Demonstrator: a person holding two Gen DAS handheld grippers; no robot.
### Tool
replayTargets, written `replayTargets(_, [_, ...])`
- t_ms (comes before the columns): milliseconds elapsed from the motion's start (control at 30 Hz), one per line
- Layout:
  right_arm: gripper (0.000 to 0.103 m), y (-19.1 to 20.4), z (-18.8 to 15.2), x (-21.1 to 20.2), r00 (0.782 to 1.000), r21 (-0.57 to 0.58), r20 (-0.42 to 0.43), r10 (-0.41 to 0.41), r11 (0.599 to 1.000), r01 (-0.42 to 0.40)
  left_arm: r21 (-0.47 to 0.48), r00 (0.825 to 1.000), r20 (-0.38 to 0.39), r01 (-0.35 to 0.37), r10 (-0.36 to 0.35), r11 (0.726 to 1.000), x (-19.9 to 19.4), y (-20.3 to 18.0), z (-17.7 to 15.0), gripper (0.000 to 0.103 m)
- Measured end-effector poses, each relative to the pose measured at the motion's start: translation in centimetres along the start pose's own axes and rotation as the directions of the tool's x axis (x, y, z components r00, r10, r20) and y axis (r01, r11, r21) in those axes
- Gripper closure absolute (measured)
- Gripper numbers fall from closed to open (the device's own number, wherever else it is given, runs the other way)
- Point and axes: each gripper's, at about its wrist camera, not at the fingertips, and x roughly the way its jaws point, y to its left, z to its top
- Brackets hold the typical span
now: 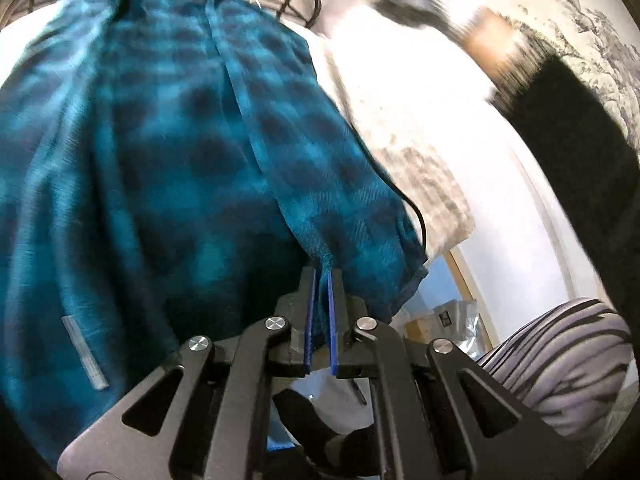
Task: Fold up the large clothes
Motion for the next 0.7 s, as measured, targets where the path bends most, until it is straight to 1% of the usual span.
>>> replayTargets(67, [0.065, -1.5, -1.4, -5.4, 0.998, 0.044, 0.047, 0.029, 0.999, -0.031, -0.006, 0.999, 0.035, 0.007, -0.007, 1.000, -1.5, -0.2, 0.1, 0.101])
replayTargets(100, [0.065, -2.1, -2.4, -8.1, 0.997, 0.054, 0.070, 0.025, 0.998, -0.029, 0.001, 0.998, 0.056, 0.006, -0.006, 1.000, -2.1, -0.6, 0.1, 0.101])
replayTargets(167, [0.064, -3.4, -3.3, -11.8, 0.995, 0.061, 0.101, 0.025, 0.998, -0.031, 0.029, 0.996, 0.085, 0.001, -0.004, 1.000, -3.0, -1.8, 0.2, 0.101])
replayTargets(267, [0.064, -5.1, -5.6, -17.0, 0.991, 0.071, 0.129, 0.027, 0.997, -0.036, 0.089, 0.996, 0.085, 0.010, -0.017, 0.996, -2.9, -4.5, 0.2, 0.101])
replayTargets(300, [0.062, -5.7, -6.5, -18.5, 0.990, 0.078, 0.136, 0.032, 0.996, -0.042, 0.106, 0.997, 0.080, 0.011, -0.019, 0.994, -2.7, -5.1, 0.2, 0.099])
replayTargets(367, [0.056, -7.1, -8.5, -21.4, 0.988, 0.097, 0.150, 0.034, 0.994, -0.049, 0.162, 0.998, 0.063, 0.006, -0.016, 0.987, -1.5, -6.9, -0.2, 0.078])
replayTargets(400, [0.054, -7.6, -9.5, -22.5, 0.987, 0.102, 0.155, 0.031, 0.994, -0.047, 0.194, 0.999, 0.050, 0.005, -0.015, 0.981, -0.4, -8.0, -0.3, 0.059])
replayTargets(433, [0.054, -8.4, -10.8, -23.9, 0.987, 0.111, 0.159, 0.025, 0.993, -0.043, 0.218, 0.999, 0.038, 0.004, -0.012, 0.976, 0.5, -9.0, -0.4, 0.050])
replayTargets(467, [0.054, -8.9, -11.5, -24.5, 0.987, 0.117, 0.158, 0.024, 0.992, -0.043, 0.238, 1.000, 0.025, 0.000, -0.006, 0.971, 1.4, -9.7, -0.5, 0.048])
replayTargets(533, [0.052, -10.6, -13.3, -25.7, 0.988, 0.137, 0.154, 0.029, 0.989, -0.050, 0.288, 0.999, -0.011, -0.042, 0.048, 0.957, 4.1, -11.4, -0.4, 0.046])
replayTargets(567, [0.048, -11.3, -14.0, -25.9, 0.988, 0.148, 0.152, 0.035, 0.987, -0.058, 0.299, 0.997, -0.024, -0.066, 0.077, 0.952, 5.1, -11.7, -0.4, 0.042])
replayTargets(600, [0.043, -12.1, -14.8, -26.2, 0.988, 0.160, 0.149, 0.047, 0.985, -0.071, 0.302, 0.993, -0.045, -0.089, 0.108, 0.949, 6.8, -11.9, -0.2, 0.040])
replayTargets(633, [0.041, -12.9, -15.5, -26.1, 0.988, 0.172, 0.144, 0.060, 0.982, -0.084, 0.300, 0.990, -0.067, -0.102, 0.128, 0.949, 8.1, -11.9, 0.0, 0.036])
replayTargets(667, [0.039, -13.7, -16.0, -25.8, 0.988, 0.181, 0.140, 0.071, 0.979, -0.096, 0.293, 0.985, -0.084, -0.118, 0.148, 0.949, 9.0, -11.7, 0.1, 0.036])
replayTargets(700, [0.039, -14.6, -16.5, -25.4, 0.988, 0.188, 0.137, 0.077, 0.977, -0.102, 0.273, 0.979, -0.107, -0.140, 0.174, 0.952, 10.2, -11.3, 0.2, 0.036])
